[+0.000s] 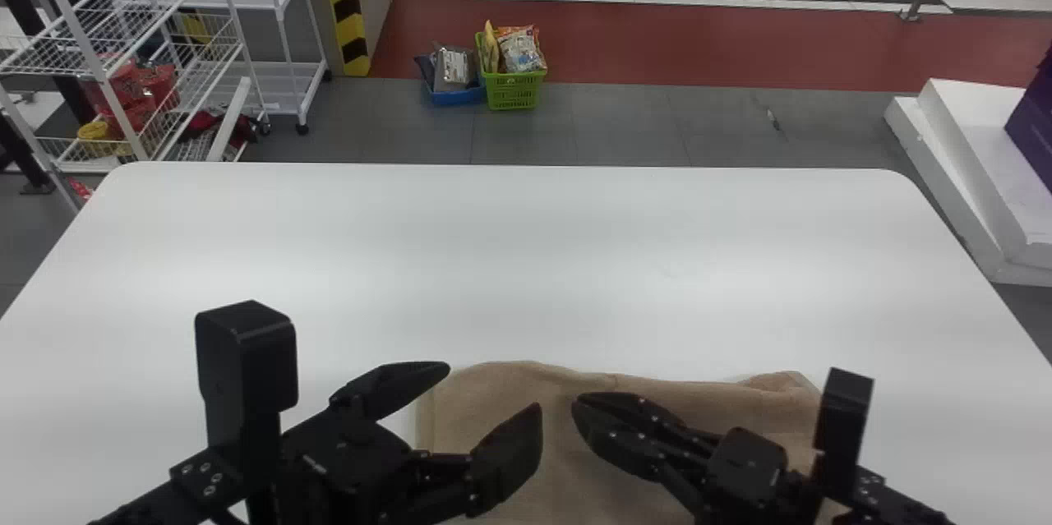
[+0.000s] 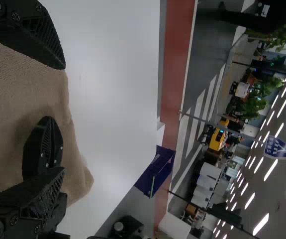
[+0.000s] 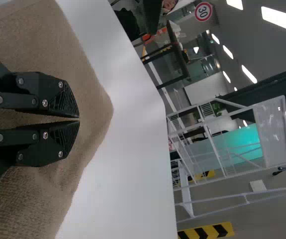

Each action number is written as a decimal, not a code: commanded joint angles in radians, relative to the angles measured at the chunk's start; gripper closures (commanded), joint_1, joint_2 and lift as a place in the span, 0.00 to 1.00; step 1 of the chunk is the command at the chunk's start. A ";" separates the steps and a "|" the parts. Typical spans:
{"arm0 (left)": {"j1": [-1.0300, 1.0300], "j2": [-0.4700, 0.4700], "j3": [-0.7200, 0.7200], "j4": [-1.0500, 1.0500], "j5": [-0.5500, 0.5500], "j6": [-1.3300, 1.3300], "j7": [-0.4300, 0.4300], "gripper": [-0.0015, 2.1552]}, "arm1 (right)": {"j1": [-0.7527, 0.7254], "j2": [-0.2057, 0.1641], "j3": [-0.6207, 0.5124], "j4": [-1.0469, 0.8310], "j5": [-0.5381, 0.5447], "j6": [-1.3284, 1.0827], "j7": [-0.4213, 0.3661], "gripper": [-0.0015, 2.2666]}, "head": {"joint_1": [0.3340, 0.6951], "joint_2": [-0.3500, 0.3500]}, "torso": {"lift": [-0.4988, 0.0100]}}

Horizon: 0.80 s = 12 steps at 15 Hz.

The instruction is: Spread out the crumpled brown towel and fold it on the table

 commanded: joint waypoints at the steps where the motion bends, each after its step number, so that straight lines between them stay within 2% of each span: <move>1: 0.018 0.002 -0.010 -0.026 0.012 0.021 -0.007 0.04 | 0.023 0.001 -0.104 -0.119 -0.028 0.070 0.014 0.03 | 1.00 0.41 | 0.73; 3: 0.029 0.008 -0.024 -0.038 0.028 0.046 -0.027 0.04 | 0.017 0.001 -0.208 -0.150 -0.041 0.079 0.022 0.02 | 1.00 0.33 | 0.73; 4: 0.044 0.008 -0.027 -0.040 0.045 0.049 -0.048 0.04 | 0.005 0.001 -0.266 -0.159 -0.040 0.076 0.043 0.02 | 1.00 0.22 | 0.73; 5: 0.055 0.009 -0.029 -0.038 0.061 0.049 -0.060 0.06 | -0.021 0.001 -0.318 -0.162 -0.026 0.073 0.074 0.05 | 1.00 0.17 | 0.73; 8: 0.064 0.023 -0.059 -0.002 0.047 0.000 -0.053 0.10 | -0.110 0.001 -0.469 -0.153 0.106 0.104 0.215 0.06 | 1.00 0.00 | 0.73; 10: 0.049 0.025 -0.081 0.075 0.013 -0.126 -0.036 0.10 | -0.115 0.001 -0.498 -0.136 0.210 0.070 0.221 0.06 | 1.00 0.00 | 0.73; 12: 0.034 0.025 -0.081 0.140 0.007 -0.218 -0.021 0.10 | -0.120 0.001 -0.559 -0.081 0.252 0.042 0.198 0.10 | 1.00 0.00 | 0.73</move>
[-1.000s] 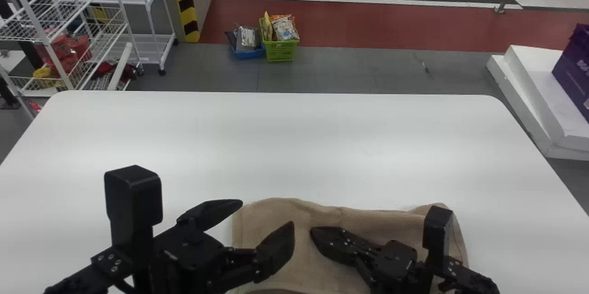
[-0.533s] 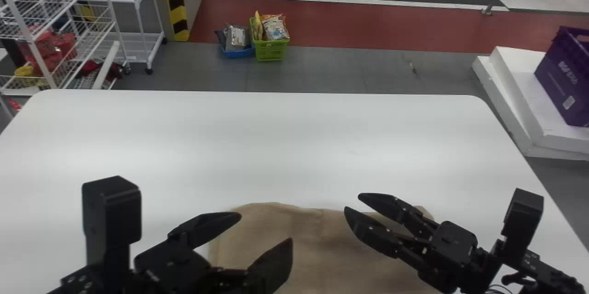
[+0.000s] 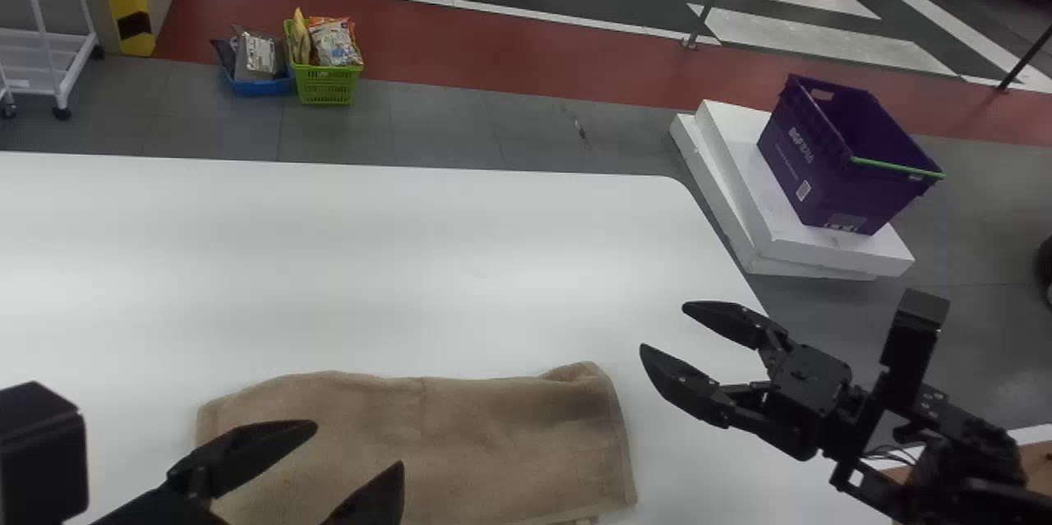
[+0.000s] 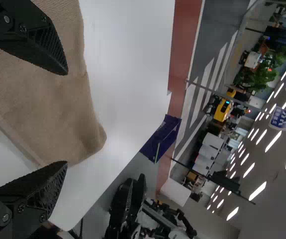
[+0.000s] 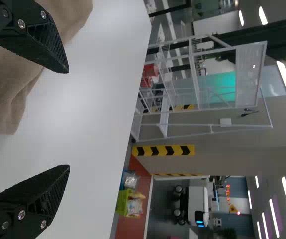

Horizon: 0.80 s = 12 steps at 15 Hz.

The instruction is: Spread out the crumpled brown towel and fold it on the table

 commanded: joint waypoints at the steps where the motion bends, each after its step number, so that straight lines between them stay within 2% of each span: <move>1: -0.016 0.005 -0.001 0.071 -0.011 -0.097 0.021 0.10 | -0.009 -0.003 -0.094 0.071 0.020 -0.028 -0.013 0.10 | 1.00 0.00 | 0.73; 4: -0.027 0.025 -0.021 0.132 -0.030 -0.155 0.028 0.16 | -0.006 -0.032 -0.266 0.189 -0.114 -0.074 -0.029 0.10 | 1.00 0.00 | 0.73; 5: -0.027 0.032 -0.031 0.161 -0.056 -0.228 0.042 0.29 | -0.001 -0.037 -0.306 0.223 -0.161 -0.099 -0.010 0.10 | 1.00 0.00 | 0.73; 6: -0.027 0.034 -0.031 0.189 -0.056 -0.253 0.068 0.64 | 0.012 -0.035 -0.334 0.235 -0.201 -0.099 0.010 0.10 | 1.00 0.00 | 0.73; 7: -0.028 0.035 -0.031 0.207 -0.054 -0.250 0.091 0.87 | 0.032 -0.031 -0.361 0.240 -0.242 -0.099 0.019 0.10 | 1.00 0.00 | 0.73; 9: -0.027 0.055 -0.021 0.215 -0.042 -0.247 0.079 0.89 | 0.046 -0.022 -0.410 0.241 -0.311 -0.080 0.057 0.10 | 1.00 0.00 | 0.73; 12: -0.007 0.063 0.008 0.203 -0.013 -0.250 0.065 0.89 | 0.042 -0.035 -0.409 0.229 -0.316 -0.080 0.116 0.10 | 1.00 0.00 | 0.73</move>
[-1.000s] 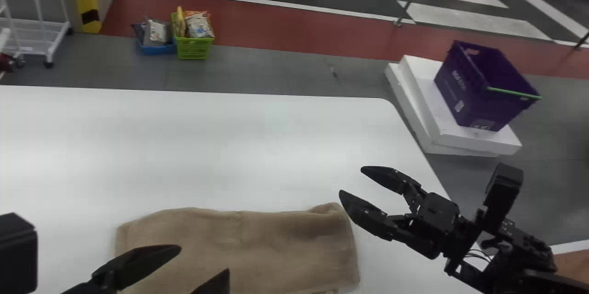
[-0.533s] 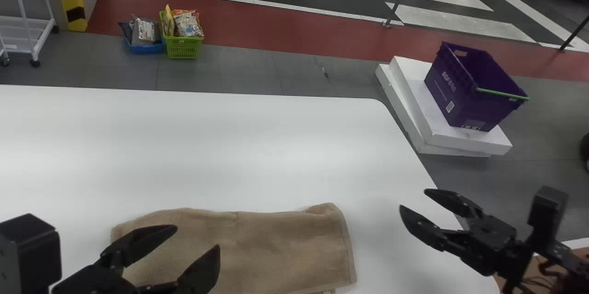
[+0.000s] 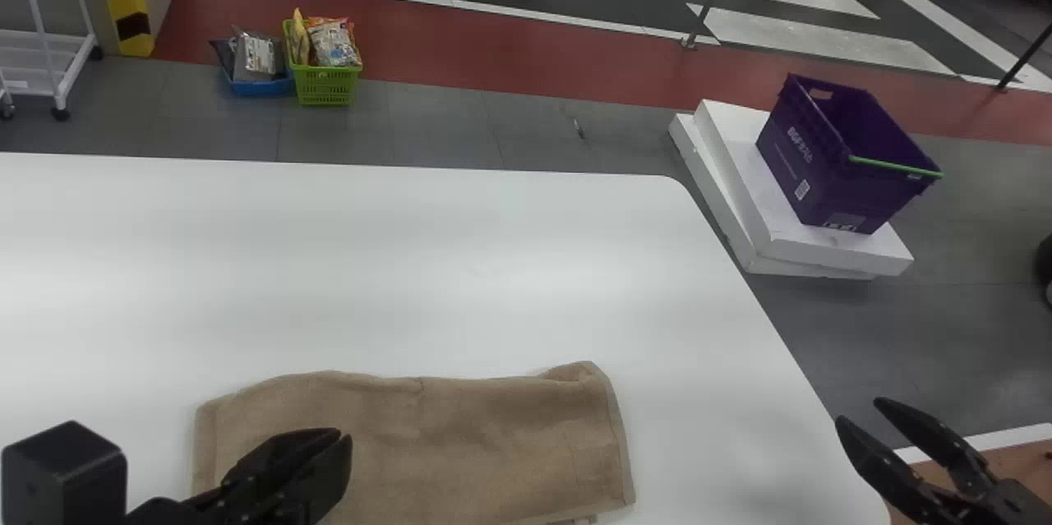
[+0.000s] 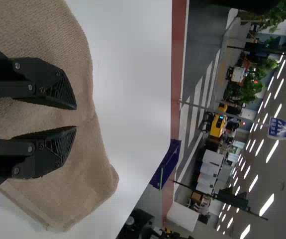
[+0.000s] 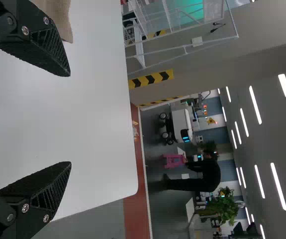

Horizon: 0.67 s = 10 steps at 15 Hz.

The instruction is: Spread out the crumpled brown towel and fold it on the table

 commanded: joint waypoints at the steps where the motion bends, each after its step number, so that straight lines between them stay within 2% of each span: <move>1: 0.014 0.001 0.022 -0.008 0.016 0.000 -0.001 0.89 | -0.022 -0.014 0.011 -0.017 0.008 -0.003 0.045 0.10 | 1.00 0.00 | 0.73; 5: 0.009 0.021 0.025 0.005 0.010 0.000 0.002 0.89 | -0.095 -0.060 0.116 -0.030 0.156 0.025 0.045 0.10 | 1.00 0.00 | 0.73; 6: 0.008 0.023 0.025 0.009 0.008 0.000 0.003 0.89 | -0.124 -0.065 0.151 -0.026 0.209 0.046 0.045 0.10 | 1.00 0.00 | 0.73; 10: 0.004 0.023 0.027 0.024 0.002 -0.003 0.003 0.89 | -0.170 -0.059 0.274 0.017 0.254 0.120 0.045 0.10 | 1.00 0.00 | 0.73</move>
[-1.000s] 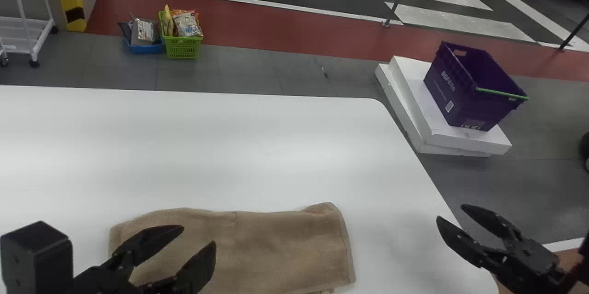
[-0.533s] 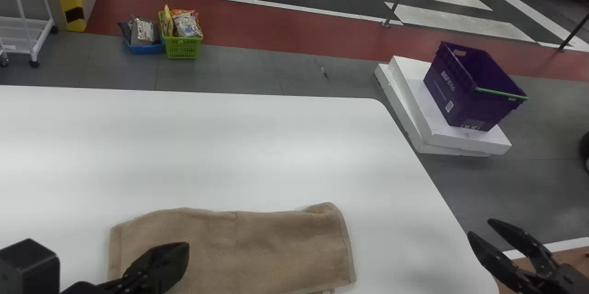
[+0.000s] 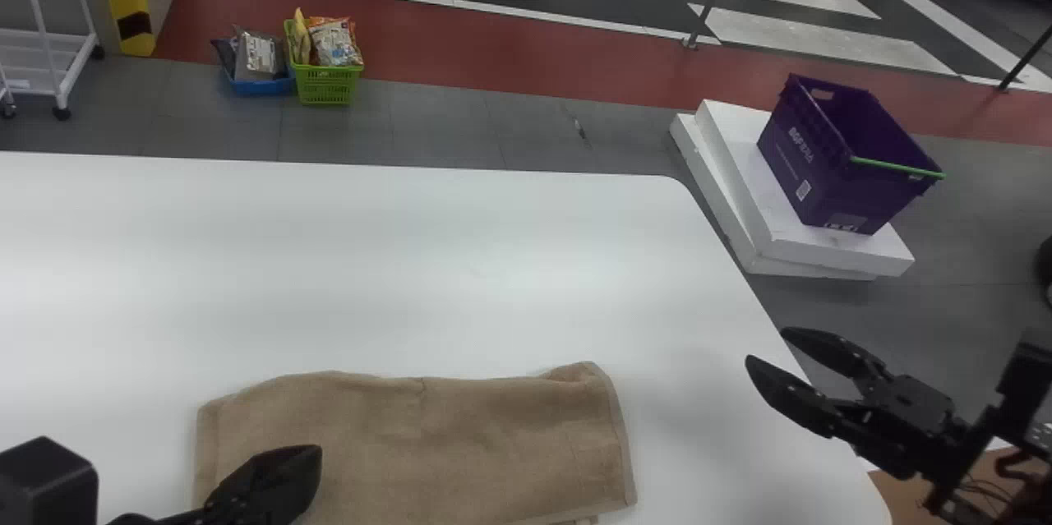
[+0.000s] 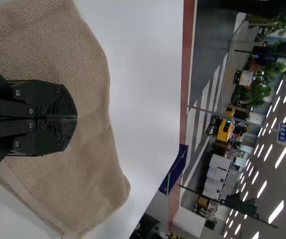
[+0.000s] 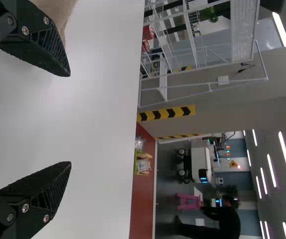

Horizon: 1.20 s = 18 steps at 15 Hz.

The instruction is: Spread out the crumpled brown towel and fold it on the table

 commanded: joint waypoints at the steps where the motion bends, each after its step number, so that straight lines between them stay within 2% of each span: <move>1: -0.002 0.000 0.001 0.006 -0.002 -0.001 0.001 0.89 | -0.033 0.003 0.064 0.051 0.017 0.057 0.006 0.10 | 1.00 0.00 | 0.73; 5: -0.004 -0.001 -0.002 0.018 -0.013 -0.019 0.004 0.89 | -0.072 0.007 0.163 0.116 0.024 0.177 0.006 0.10 | 1.00 0.00 | 0.73; 9: -0.001 0.000 -0.002 0.013 -0.014 -0.019 0.004 0.89 | -0.082 0.021 0.248 0.103 0.050 0.287 0.006 0.10 | 1.00 0.00 | 0.73; 12: 0.004 0.000 -0.001 0.015 -0.014 -0.019 0.003 0.89 | -0.094 0.020 0.275 0.103 0.067 0.349 0.006 0.13 | 1.00 0.00 | 0.73; 14: 0.004 0.000 -0.002 0.016 -0.014 -0.016 0.003 0.89 | -0.100 0.020 0.290 0.102 0.068 0.373 0.006 0.18 | 1.00 0.00 | 0.73; 18: 0.006 0.000 -0.002 0.015 -0.022 -0.013 0.003 0.89 | -0.098 0.021 0.298 0.080 0.070 0.435 0.006 0.35 | 1.00 0.00 | 0.73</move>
